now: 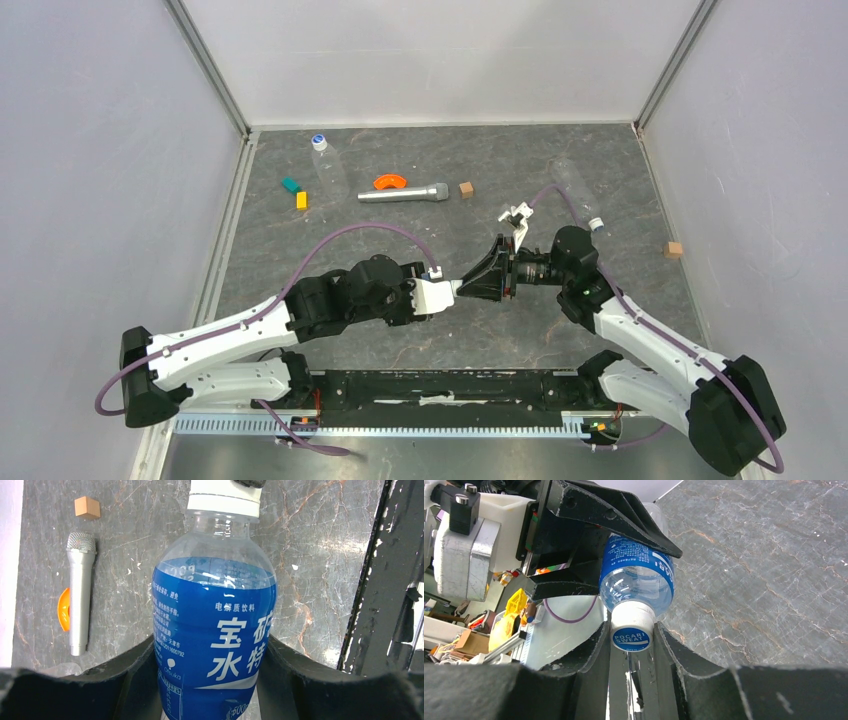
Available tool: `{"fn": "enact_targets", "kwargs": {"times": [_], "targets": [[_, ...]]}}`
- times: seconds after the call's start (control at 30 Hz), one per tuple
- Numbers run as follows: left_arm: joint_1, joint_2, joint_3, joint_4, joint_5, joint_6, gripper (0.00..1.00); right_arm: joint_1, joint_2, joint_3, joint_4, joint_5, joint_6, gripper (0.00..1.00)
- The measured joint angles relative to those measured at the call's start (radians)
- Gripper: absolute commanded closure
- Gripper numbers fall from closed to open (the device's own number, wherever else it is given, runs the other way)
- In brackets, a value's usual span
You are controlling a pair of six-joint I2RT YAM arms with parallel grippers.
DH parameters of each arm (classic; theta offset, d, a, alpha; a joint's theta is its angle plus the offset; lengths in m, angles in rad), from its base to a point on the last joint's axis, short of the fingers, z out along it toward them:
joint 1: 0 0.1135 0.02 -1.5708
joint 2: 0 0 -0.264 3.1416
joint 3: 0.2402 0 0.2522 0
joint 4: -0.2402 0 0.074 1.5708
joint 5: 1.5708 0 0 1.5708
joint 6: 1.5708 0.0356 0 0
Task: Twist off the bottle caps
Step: Unscrew the bottle cap from the plastic bottle.
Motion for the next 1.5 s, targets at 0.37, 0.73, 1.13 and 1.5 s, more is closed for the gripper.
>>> {"fn": "enact_targets", "kwargs": {"times": [0.37, 0.73, 1.13, 1.5], "targets": [[0.000, -0.001, 0.001, -0.079, 0.084, -0.002, 0.98, 0.097, -0.040, -0.005, -0.113, 0.039, -0.295, 1.00], [0.010, 0.000, 0.055, -0.122, 0.204, -0.030, 0.98, 0.146, -0.195, -0.035, -0.133, 0.050, -0.636, 1.00], [0.010, 0.016, 0.077, -0.138, 0.286, -0.034, 0.98, 0.201, -0.330, -0.119, -0.100, 0.046, -0.957, 1.00], [0.010, 0.050, 0.085, -0.144, 0.316, -0.033, 0.98, 0.238, -0.407, -0.164, -0.176, 0.044, -1.345, 1.00]]}}
